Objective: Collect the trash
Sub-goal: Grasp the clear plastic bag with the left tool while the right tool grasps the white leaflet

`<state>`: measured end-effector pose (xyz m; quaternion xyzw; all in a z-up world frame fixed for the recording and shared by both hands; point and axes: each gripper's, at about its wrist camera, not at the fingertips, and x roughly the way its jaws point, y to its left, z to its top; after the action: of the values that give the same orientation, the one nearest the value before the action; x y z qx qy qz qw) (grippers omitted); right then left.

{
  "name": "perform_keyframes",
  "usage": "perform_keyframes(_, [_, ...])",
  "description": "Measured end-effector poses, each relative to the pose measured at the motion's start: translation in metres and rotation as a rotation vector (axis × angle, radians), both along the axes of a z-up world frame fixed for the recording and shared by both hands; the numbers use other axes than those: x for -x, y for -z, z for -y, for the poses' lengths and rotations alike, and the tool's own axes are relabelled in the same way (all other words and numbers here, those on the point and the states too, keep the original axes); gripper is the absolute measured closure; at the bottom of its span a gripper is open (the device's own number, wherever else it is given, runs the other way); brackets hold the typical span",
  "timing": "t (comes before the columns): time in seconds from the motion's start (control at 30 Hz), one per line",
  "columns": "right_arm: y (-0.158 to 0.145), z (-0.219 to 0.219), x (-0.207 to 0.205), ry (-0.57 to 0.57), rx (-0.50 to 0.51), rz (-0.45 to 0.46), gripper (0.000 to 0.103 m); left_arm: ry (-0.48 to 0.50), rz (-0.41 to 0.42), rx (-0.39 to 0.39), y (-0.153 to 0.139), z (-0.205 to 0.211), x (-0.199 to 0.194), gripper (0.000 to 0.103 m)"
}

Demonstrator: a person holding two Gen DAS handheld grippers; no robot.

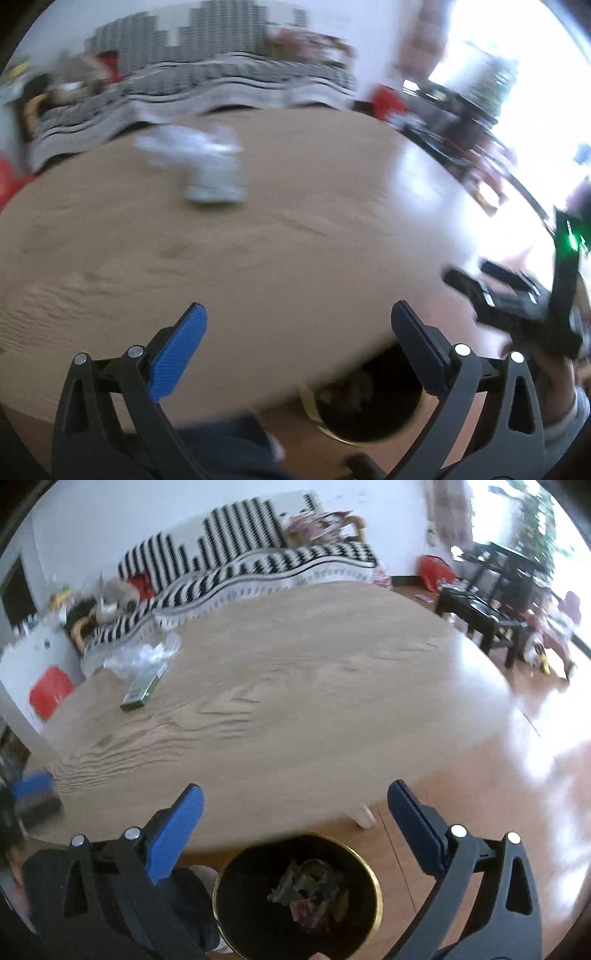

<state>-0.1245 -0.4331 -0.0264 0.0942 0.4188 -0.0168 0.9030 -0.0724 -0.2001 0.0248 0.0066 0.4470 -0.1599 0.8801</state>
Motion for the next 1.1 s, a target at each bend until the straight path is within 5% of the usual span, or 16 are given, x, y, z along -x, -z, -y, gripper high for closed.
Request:
perform_keyframes(0.2, [0.012,-0.087,-0.077,-0.134,-0.019,-0.08,0.007,-0.115,-0.067,-0.16,0.028,-0.071,-0.074,0.006])
perform_keyframes(0.3, [0.016,-0.119,-0.106,-0.184,0.031,-0.102,0.007,-0.145,-0.156,-0.121,0.056,-0.102,-0.094,0.006])
perform_keyframes(0.37, [0.018,-0.139,-0.13,-0.191,0.056,-0.113,0.007,-0.153,-0.102,-0.178,0.064,-0.109,-0.1,0.005])
perform_keyframes(0.5, [0.019,-0.174,-0.174,-0.227,0.08,-0.126,0.007,-0.157,-0.038,-0.153,0.065,-0.126,-0.116,0.005])
perform_keyframes(0.67, [0.032,-0.22,-0.23,-0.269,0.227,-0.131,0.007,-0.092,-0.044,-0.159,0.067,-0.112,-0.148,0.005])
perform_keyframes(1.1, [0.04,-0.15,-0.274,-0.276,0.163,-0.142,0.005,0.003,-0.028,-0.155,0.074,-0.091,-0.212,0.005])
